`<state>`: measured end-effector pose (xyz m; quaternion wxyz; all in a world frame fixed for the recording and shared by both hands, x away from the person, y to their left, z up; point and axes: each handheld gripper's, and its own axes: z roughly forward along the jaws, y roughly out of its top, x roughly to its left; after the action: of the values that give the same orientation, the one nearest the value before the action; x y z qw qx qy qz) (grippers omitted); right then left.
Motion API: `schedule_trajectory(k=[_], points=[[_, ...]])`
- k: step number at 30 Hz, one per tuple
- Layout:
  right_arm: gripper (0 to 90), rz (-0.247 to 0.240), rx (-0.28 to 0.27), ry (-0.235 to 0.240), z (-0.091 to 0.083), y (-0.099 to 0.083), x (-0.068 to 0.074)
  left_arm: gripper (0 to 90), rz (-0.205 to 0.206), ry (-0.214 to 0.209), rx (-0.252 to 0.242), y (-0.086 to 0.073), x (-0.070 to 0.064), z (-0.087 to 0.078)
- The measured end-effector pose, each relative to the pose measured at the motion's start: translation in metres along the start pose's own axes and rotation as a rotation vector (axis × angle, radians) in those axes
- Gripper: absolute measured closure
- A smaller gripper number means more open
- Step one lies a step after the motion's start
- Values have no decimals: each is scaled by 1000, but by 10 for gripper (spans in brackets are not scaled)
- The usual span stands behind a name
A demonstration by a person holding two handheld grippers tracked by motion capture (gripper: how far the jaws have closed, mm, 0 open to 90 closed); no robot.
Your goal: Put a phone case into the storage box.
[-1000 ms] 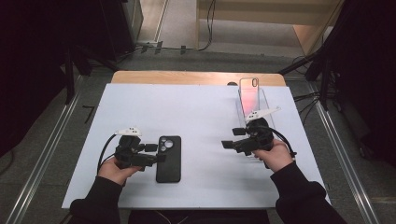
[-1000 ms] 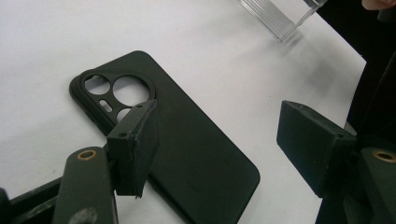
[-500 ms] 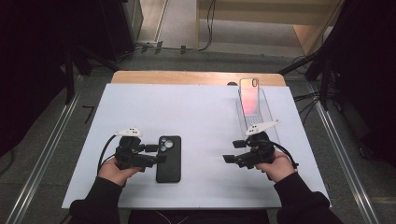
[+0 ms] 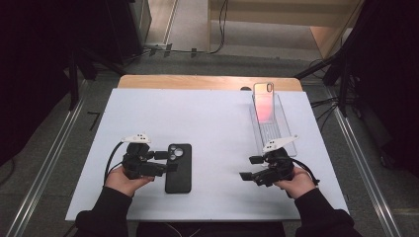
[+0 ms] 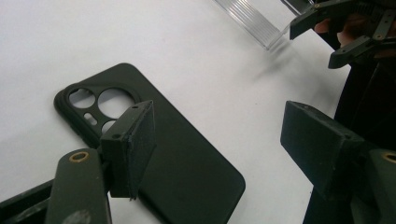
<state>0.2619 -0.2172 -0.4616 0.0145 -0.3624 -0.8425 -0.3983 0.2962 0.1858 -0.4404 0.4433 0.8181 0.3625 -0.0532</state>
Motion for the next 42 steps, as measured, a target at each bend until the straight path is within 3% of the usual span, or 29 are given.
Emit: schedule_trajectory(k=[8, 16, 21, 24, 27, 29, 36, 42], points=[[219, 1, 7, -7, 1, 0, -1, 305, 3, -16, 26, 6, -4, 13], [219, 3, 20, -10, 1, -2, 0, 419, 0, -9, 59, 11, -3, 28], [219, -2, 29, -16, 0, -6, 1, 565, -15, -6, 92, 13, -6, 35], [219, -1, 26, -18, 0, -6, 1, 689, 5, -12, 93, 15, -13, 40], [219, 2, 27, -17, 0, -6, 1, 824, 37, -48, 124, 15, -18, 47], [219, 0, 28, -16, 0, -6, 0, 900, 52, -49, 148, 14, -21, 54], [219, 1, 27, -19, 0, -6, 0, 900, 90, -37, 199, 9, -25, 70], [219, 2, 31, -20, 1, -6, 0, 900, 80, -18, 250, 1, -21, 82]])
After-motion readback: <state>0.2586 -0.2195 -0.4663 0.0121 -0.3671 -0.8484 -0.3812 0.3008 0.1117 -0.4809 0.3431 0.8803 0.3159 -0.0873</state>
